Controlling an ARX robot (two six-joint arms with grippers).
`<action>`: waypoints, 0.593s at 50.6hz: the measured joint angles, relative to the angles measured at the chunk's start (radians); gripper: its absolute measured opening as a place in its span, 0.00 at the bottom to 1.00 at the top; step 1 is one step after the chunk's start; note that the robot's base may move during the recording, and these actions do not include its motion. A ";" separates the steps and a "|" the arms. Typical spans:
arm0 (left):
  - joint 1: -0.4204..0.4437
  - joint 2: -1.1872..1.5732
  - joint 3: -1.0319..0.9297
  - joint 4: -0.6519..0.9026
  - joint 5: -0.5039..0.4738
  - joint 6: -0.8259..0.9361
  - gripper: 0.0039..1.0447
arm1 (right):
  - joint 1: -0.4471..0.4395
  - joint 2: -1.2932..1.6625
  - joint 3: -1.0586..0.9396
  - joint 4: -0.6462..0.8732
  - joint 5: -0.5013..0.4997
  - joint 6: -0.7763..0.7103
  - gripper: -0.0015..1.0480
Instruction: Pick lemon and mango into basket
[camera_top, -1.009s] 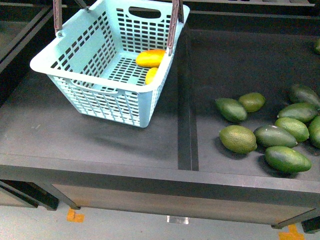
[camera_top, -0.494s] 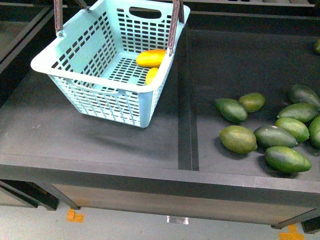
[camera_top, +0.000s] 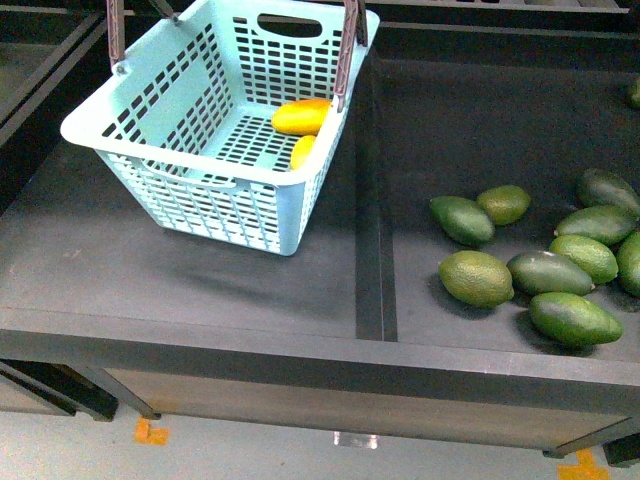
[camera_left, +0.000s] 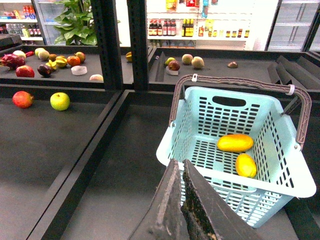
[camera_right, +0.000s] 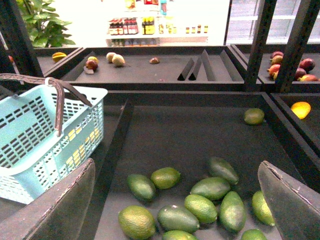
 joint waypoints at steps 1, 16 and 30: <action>0.000 -0.014 0.000 -0.014 0.000 0.000 0.03 | 0.000 0.000 0.000 0.000 0.000 0.000 0.92; 0.000 -0.225 -0.001 -0.202 0.000 0.000 0.03 | 0.000 0.000 0.000 0.000 0.000 0.000 0.92; 0.000 -0.365 -0.001 -0.340 0.000 0.000 0.03 | 0.000 0.000 0.000 0.000 0.000 0.000 0.92</action>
